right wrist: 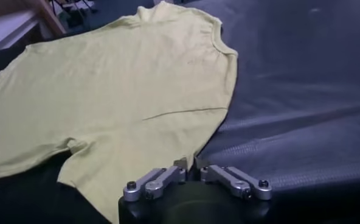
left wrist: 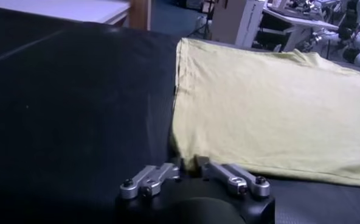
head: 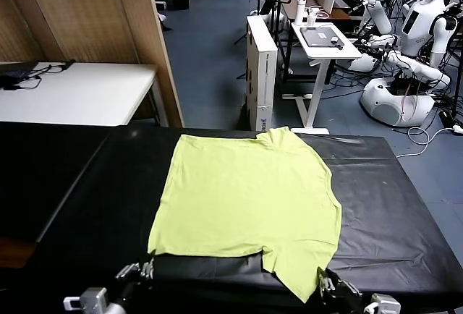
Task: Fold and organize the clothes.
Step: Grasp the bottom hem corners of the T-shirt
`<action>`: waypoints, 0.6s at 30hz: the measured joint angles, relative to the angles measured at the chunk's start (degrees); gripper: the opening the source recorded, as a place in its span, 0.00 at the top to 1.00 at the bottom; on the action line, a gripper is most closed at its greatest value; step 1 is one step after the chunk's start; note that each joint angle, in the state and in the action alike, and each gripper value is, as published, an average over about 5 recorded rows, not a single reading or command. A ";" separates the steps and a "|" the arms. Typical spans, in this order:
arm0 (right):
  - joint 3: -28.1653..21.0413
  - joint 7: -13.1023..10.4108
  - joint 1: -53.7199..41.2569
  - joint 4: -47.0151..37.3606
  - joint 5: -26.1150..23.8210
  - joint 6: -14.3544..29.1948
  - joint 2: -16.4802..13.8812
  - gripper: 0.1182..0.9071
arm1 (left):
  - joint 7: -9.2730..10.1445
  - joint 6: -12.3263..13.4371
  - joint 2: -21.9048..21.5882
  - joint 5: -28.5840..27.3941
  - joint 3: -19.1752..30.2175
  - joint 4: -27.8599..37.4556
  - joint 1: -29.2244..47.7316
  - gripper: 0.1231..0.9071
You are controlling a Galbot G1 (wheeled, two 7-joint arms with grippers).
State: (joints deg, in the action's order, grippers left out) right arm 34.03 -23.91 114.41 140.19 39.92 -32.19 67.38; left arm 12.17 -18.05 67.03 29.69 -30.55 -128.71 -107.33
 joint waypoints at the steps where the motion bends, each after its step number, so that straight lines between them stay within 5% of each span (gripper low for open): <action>1: 0.20 -0.38 0.54 0.41 0.01 -0.24 -0.12 0.97 | -0.04 0.05 0.09 -0.29 0.00 -0.22 -0.28 0.97; 11: 1.39 -1.00 3.61 3.23 -0.15 0.52 -0.47 0.97 | -0.08 1.29 0.95 -2.60 -1.16 -4.09 -5.41 0.97; 18: 3.02 0.99 0.98 3.59 0.14 1.97 -0.60 0.97 | -0.62 2.63 2.05 -2.73 -1.30 -5.65 -6.65 0.97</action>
State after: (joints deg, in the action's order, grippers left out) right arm 37.05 -22.91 115.40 143.79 40.06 -30.21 66.79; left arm 11.55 -15.43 69.07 26.96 -31.84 -134.36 -113.98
